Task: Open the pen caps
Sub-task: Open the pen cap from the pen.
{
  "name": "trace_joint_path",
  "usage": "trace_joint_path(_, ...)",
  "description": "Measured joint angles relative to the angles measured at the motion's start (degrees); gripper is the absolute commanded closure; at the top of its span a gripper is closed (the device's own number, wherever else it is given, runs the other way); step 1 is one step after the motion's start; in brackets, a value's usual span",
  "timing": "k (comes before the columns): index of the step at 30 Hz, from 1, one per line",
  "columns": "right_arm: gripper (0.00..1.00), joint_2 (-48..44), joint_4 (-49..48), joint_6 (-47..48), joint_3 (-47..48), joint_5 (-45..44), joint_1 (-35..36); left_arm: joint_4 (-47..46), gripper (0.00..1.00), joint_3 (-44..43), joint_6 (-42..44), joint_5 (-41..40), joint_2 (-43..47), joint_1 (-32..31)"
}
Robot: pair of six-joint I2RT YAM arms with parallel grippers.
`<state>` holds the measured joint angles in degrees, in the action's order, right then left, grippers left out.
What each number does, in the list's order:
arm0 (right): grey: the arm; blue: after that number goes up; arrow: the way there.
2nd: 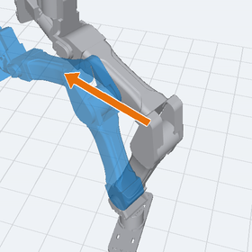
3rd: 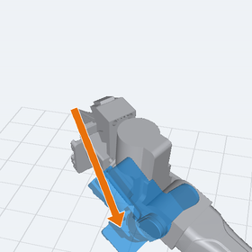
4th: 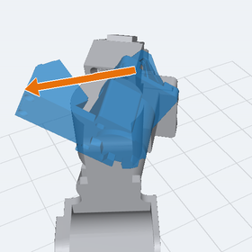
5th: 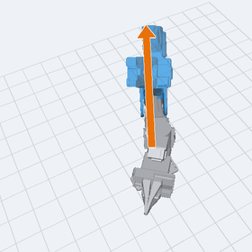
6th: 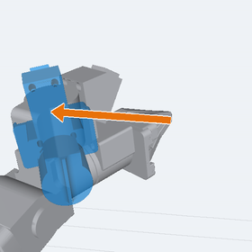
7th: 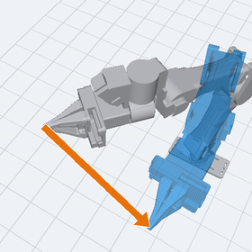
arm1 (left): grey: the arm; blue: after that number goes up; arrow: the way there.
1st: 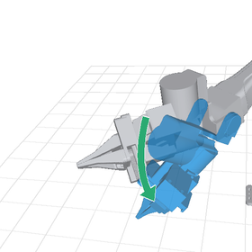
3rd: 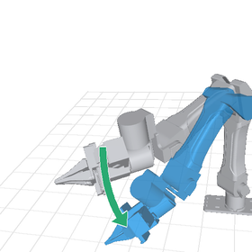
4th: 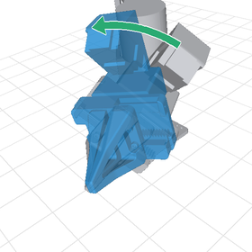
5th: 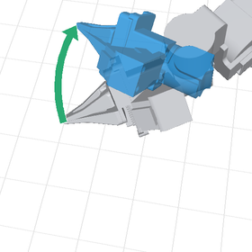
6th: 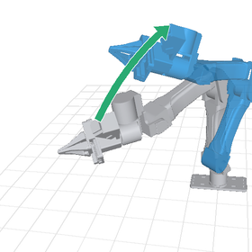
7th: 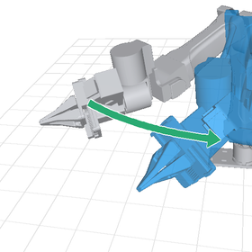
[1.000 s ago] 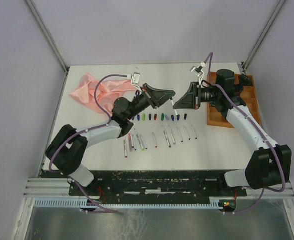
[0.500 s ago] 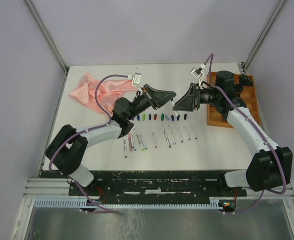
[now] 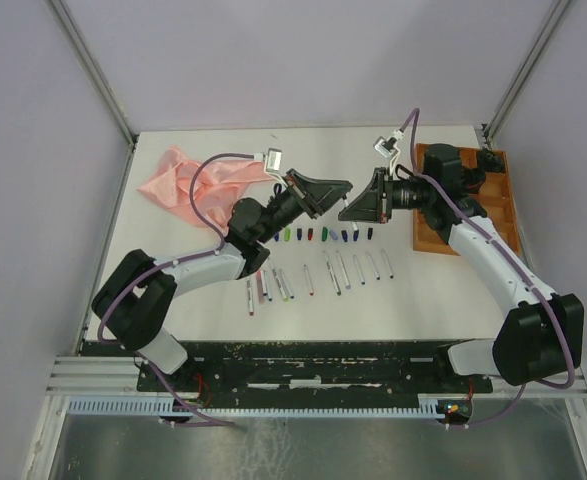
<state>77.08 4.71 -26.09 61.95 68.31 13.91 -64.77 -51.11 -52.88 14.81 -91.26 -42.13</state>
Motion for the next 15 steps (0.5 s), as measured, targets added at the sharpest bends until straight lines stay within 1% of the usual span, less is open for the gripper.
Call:
trace_joint_path(6, 1.00, 0.33, -0.98, 0.61, 0.17, -1.36, 0.44, 0.63, 0.97, 0.15, 2.21, -4.04, 0.57, -0.11)
trace_joint_path(10, 1.00, 1.86, -2.62, 0.94, 1.84, -3.50, 0.72, 5.49, 0.97, -3.26, 3.28, -3.61, 0.70, 1.68)
trace_joint_path(12, 1.00, 2.19, -1.36, 0.98, 2.49, -2.91, 0.98, 6.03, 0.97, -6.73, 3.63, -5.81, 0.52, 4.20)
trace_joint_path(15, 1.00, 2.54, 1.73, 0.98, 2.47, -1.57, 1.84, 4.11, 0.97, -13.79, 3.69, -10.08, 0.57, 11.63)
